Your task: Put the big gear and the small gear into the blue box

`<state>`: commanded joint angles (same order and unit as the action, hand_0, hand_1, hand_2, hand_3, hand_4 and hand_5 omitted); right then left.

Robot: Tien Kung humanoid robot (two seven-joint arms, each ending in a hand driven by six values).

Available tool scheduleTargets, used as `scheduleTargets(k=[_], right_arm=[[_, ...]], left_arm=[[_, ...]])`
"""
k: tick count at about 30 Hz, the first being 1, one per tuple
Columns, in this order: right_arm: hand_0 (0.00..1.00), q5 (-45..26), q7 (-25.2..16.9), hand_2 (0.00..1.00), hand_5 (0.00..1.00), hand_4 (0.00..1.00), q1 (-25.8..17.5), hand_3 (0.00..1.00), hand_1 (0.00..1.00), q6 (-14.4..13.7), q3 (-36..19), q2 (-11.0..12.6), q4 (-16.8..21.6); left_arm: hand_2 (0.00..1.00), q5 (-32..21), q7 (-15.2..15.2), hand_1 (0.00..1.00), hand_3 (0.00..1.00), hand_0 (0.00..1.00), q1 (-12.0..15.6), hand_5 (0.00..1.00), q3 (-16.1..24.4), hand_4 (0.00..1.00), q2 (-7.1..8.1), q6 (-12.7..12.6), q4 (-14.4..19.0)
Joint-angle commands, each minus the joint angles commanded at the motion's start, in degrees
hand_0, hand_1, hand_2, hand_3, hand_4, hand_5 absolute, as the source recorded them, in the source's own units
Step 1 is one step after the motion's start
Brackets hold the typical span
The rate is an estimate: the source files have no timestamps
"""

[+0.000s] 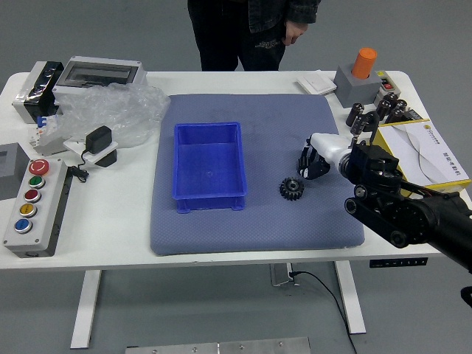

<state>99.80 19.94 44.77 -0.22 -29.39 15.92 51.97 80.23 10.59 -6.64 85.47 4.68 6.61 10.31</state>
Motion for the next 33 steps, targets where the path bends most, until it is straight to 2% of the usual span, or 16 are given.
scheduleTargets(k=[11, 12, 33], right_arm=[[0.636, -0.2, -1.0, 0.49, 0.192, 0.693, -0.5, 0.555, 0.508, -1.6, -0.3, 0.0, -0.2], [0.631, -0.2, -1.1, 0.475, 0.15, 0.745, -0.5, 0.538, 0.496, -1.8, -0.3, -0.1, -0.2], [0.625, 0.2, -1.7, 0.466, 0.109, 0.733, -0.9, 0.524, 0.486, -3.7, -2.2, 0.3, 0.5]], left_arm=[[0.705, 0.1, 0.0, 0.678, 0.702, 0.728, 0.1, 0.024, 0.0, 0.45, -0.02, 0.0, 0.0], [0.705, 0.1, 0.0, 0.678, 0.704, 0.728, 0.1, 0.024, 0.0, 0.45, -0.03, 0.0, 0.0], [0.705, 0.1, 0.0, 0.678, 0.703, 0.728, 0.1, 0.023, 0.0, 0.45, -0.03, 0.0, 0.0]])
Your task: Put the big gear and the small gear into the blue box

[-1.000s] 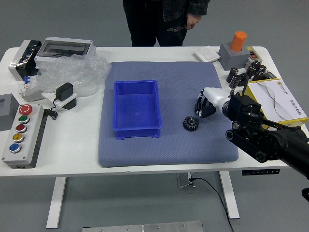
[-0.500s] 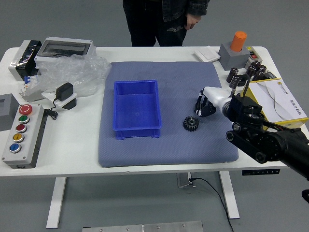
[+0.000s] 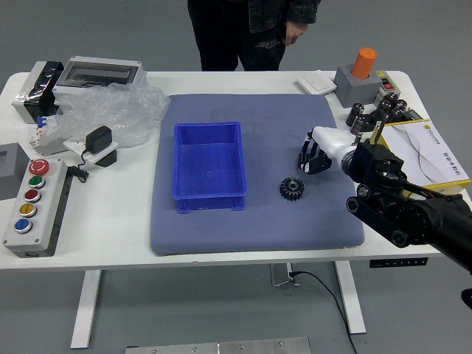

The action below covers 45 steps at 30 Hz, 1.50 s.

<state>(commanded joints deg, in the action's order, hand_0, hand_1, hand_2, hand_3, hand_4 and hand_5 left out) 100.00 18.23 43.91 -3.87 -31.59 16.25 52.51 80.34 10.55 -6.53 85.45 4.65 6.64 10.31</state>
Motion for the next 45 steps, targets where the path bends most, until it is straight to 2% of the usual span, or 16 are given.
scheduleTargets(k=[8, 16, 23, 28, 38, 45], right_arm=[[0.625, 0.3, 0.3, 0.467, 0.102, 0.729, 0.1, 0.525, 0.488, -0.2, -1.1, 0.5, 1.2], [0.624, 1.1, 1.1, 0.464, 0.076, 0.737, 0.3, 0.522, 0.488, -0.4, -3.0, 1.2, 4.6], [0.625, 2.7, 2.1, 0.464, 0.068, 0.739, 0.4, 0.521, 0.488, -0.6, -5.2, 1.7, 10.2], [0.624, 3.7, 2.9, 0.463, 0.059, 0.741, 0.5, 0.521, 0.488, -0.8, -6.0, 1.3, 15.7], [0.624, 4.8, 4.0, 0.463, 0.057, 0.744, 1.0, 0.52, 0.488, -0.3, -5.2, -1.6, 23.1], [0.623, 5.4, 4.1, 0.465, 0.053, 0.751, 0.7, 0.524, 0.491, -0.4, -4.9, -5.6, 24.1]], left_arm=[[0.704, -0.1, 0.0, 0.678, 0.703, 0.728, 0.0, 0.023, 0.0, 0.45, 0.0, 0.0, 0.0], [0.703, -0.1, 0.0, 0.678, 0.703, 0.727, -0.1, 0.023, 0.2, 0.448, 0.06, 0.0, 0.0], [0.702, 0.0, 0.0, 0.678, 0.703, 0.727, 0.0, 0.023, 0.4, 0.448, 0.1, 0.0, 0.0], [0.701, 0.2, 0.0, 0.678, 0.702, 0.727, 0.0, 0.024, 0.6, 0.447, 0.07, 0.1, 0.0], [0.702, 0.5, 0.1, 0.678, 0.703, 0.728, 0.2, 0.023, 0.8, 0.447, 0.05, 0.2, 0.0], [0.699, 0.6, 0.1, 0.678, 0.7, 0.728, 0.5, 0.021, 0.7, 0.442, 0.06, 0.2, 0.0]])
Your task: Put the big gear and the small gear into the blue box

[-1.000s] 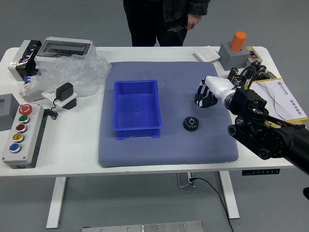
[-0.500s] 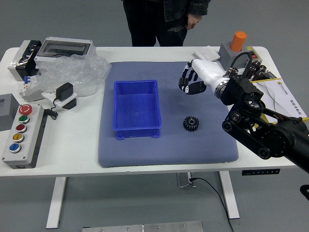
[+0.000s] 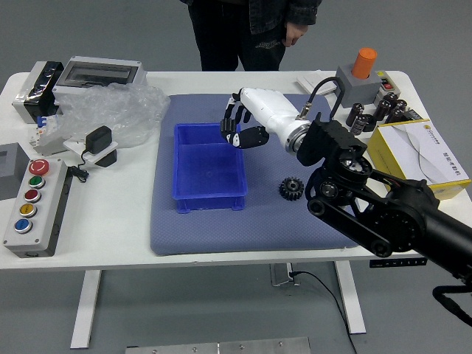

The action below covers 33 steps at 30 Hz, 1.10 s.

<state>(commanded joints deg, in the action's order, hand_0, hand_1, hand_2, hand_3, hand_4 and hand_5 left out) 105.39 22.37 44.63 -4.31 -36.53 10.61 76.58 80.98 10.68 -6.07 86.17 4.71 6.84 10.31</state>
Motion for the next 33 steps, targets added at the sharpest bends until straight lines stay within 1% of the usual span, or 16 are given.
scheduleTargets(k=[5, 6, 9, 11, 12, 16, 17, 18, 23, 24, 27, 29, 30, 32, 33], right_arm=[[0.623, 0.2, 0.0, 0.465, 0.053, 0.751, -0.7, 0.524, 0.491, -0.1, -0.3, -2.9, -1.0], [0.631, 0.2, 0.0, 0.496, 0.093, 0.697, -0.8, 0.564, 0.505, 0.0, -0.3, -3.3, -1.2], [0.631, -0.3, 0.6, 0.496, 0.093, 0.697, -1.2, 0.564, 0.505, 1.3, -0.1, -4.8, -1.9], [0.631, -0.8, 1.1, 0.496, 0.093, 0.697, -1.4, 0.564, 0.505, 2.2, 0.0, -5.3, -2.3], [0.616, -1.2, 1.3, 0.645, 0.323, 0.762, -1.5, 0.722, 0.538, 2.7, 0.0, -5.4, -2.5], [0.616, -2.2, 2.1, 0.645, 0.323, 0.762, -1.7, 0.722, 0.538, 4.2, -0.5, -5.6, -3.1], [0.616, -2.3, 2.2, 0.645, 0.323, 0.762, -1.7, 0.722, 0.538, 4.5, -0.6, -5.6, -3.1], [0.602, -2.4, 2.3, 0.703, 0.357, 0.815, -1.7, 0.81, 0.57, 4.7, -0.9, -5.5, -3.2], [0.602, -2.7, 2.5, 0.703, 0.357, 0.815, -1.7, 0.81, 0.57, 5.6, -1.6, -5.3, -3.3], [0.622, -2.7, 2.5, 0.733, 0.377, 0.838, -1.7, 0.845, 0.594, 5.7, -1.7, -5.3, -3.3], [0.622, -2.7, 2.7, 0.733, 0.377, 0.838, -1.7, 0.845, 0.594, 6.1, -2.2, -4.6, -2.8], [0.622, -2.7, 2.9, 0.733, 0.377, 0.838, -1.6, 0.845, 0.594, 6.4, -2.6, -3.7, -2.3], [0.623, -2.9, 3.0, 0.727, 0.38, 0.843, -1.6, 0.826, 0.592, 6.6, -2.9, -2.7, -1.9], [0.623, -3.3, 3.1, 0.727, 0.38, 0.843, -1.6, 0.826, 0.592, 6.9, -3.2, -1.2, -1.6], [0.623, -3.7, 3.2, 0.727, 0.38, 0.843, -1.7, 0.826, 0.592, 7.1, -3.2, -0.1, -1.6]], left_arm=[[0.699, 0.2, 0.0, 0.678, 0.7, 0.728, 0.2, 0.021, -0.1, 0.442, 0.0, 0.0, 0.0], [0.698, 0.2, 0.1, 0.678, 0.699, 0.729, 0.3, 0.022, -0.1, 0.44, 0.0, 0.0, 0.0], [0.698, 0.5, 0.1, 0.678, 0.699, 0.729, 0.3, 0.022, 0.1, 0.44, -0.04, 0.1, 0.0], [0.698, 0.6, 0.1, 0.678, 0.699, 0.729, 0.3, 0.022, 0.2, 0.44, -0.07, 0.2, 0.0], [0.697, 0.7, 0.1, 0.679, 0.7, 0.728, 0.3, 0.022, 0.2, 0.44, -0.08, 0.2, 0.0], [0.697, 0.9, 0.1, 0.679, 0.7, 0.728, 0.3, 0.022, 0.3, 0.44, -0.09, 0.3, 0.0], [0.697, 0.9, 0.1, 0.679, 0.7, 0.728, 0.3, 0.022, 0.3, 0.44, -0.09, 0.3, 0.0], [0.696, 0.9, 0.1, 0.679, 0.699, 0.728, 0.3, 0.022, 0.3, 0.437, -0.1, 0.2, 0.0], [0.696, 0.9, 0.2, 0.679, 0.699, 0.728, 0.4, 0.022, 0.2, 0.437, -0.11, 0.2, 0.0], [0.697, 0.9, 0.2, 0.679, 0.7, 0.729, 0.4, 0.023, 0.2, 0.437, -0.11, 0.2, 0.0], [0.697, 0.9, 0.1, 0.679, 0.7, 0.729, 0.4, 0.023, 0.2, 0.437, -0.09, 0.2, 0.0], [0.697, 0.8, 0.1, 0.679, 0.7, 0.729, 0.3, 0.023, 0.2, 0.437, -0.06, 0.2, 0.0], [0.697, 0.8, 0.0, 0.679, 0.7, 0.728, 0.3, 0.023, 0.2, 0.436, -0.02, 0.2, 0.0], [0.697, 0.7, 0.0, 0.679, 0.7, 0.728, 0.3, 0.023, 0.2, 0.436, 0.02, 0.2, 0.0], [0.697, 0.7, 0.0, 0.679, 0.7, 0.728, 0.3, 0.023, 0.2, 0.436, 0.05, 0.2, 0.0]])
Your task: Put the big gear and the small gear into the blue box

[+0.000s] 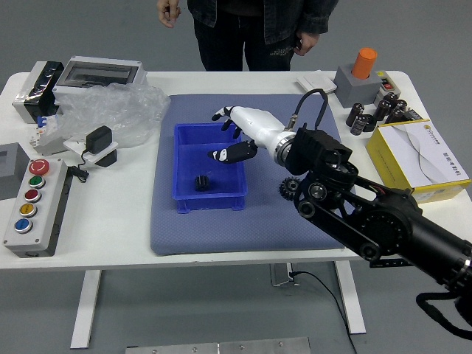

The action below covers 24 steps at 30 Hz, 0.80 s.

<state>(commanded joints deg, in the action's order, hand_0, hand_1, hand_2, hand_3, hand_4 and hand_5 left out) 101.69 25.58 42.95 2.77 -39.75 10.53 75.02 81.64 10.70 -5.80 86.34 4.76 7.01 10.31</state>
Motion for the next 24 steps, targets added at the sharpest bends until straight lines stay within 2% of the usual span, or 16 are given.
scheduleTargets(k=[6, 10, 16, 24], right_arm=[[0.628, -2.8, 0.2, 0.73, 0.385, 0.845, -1.5, 0.822, 0.601, 0.8, 0.3, 6.0, -0.6], [0.638, -4.3, 0.5, 0.739, 0.385, 0.844, -2.6, 0.824, 0.614, 1.4, 1.1, 9.0, -1.4], [0.645, -5.5, 0.7, 0.741, 0.386, 0.845, -3.6, 0.825, 0.618, 2.1, 2.3, 11.0, -2.1], [0.644, -6.3, 1.0, 0.743, 0.39, 0.845, -4.5, 0.821, 0.615, 2.5, 3.5, 11.6, -2.2]], left_arm=[[0.698, -0.3, -0.1, 0.679, 0.699, 0.729, -0.3, 0.023, 0.0, 0.435, 0.07, 0.0, 0.0], [0.7, -0.6, -0.1, 0.679, 0.7, 0.728, -0.4, 0.024, -0.1, 0.434, 0.15, -0.1, 0.0], [0.699, -0.7, -0.3, 0.68, 0.698, 0.728, -0.5, 0.024, -0.2, 0.433, 0.14, -0.2, 0.0], [0.699, -0.9, -0.3, 0.68, 0.697, 0.728, -0.5, 0.024, -0.2, 0.431, 0.18, -0.2, 0.0]])
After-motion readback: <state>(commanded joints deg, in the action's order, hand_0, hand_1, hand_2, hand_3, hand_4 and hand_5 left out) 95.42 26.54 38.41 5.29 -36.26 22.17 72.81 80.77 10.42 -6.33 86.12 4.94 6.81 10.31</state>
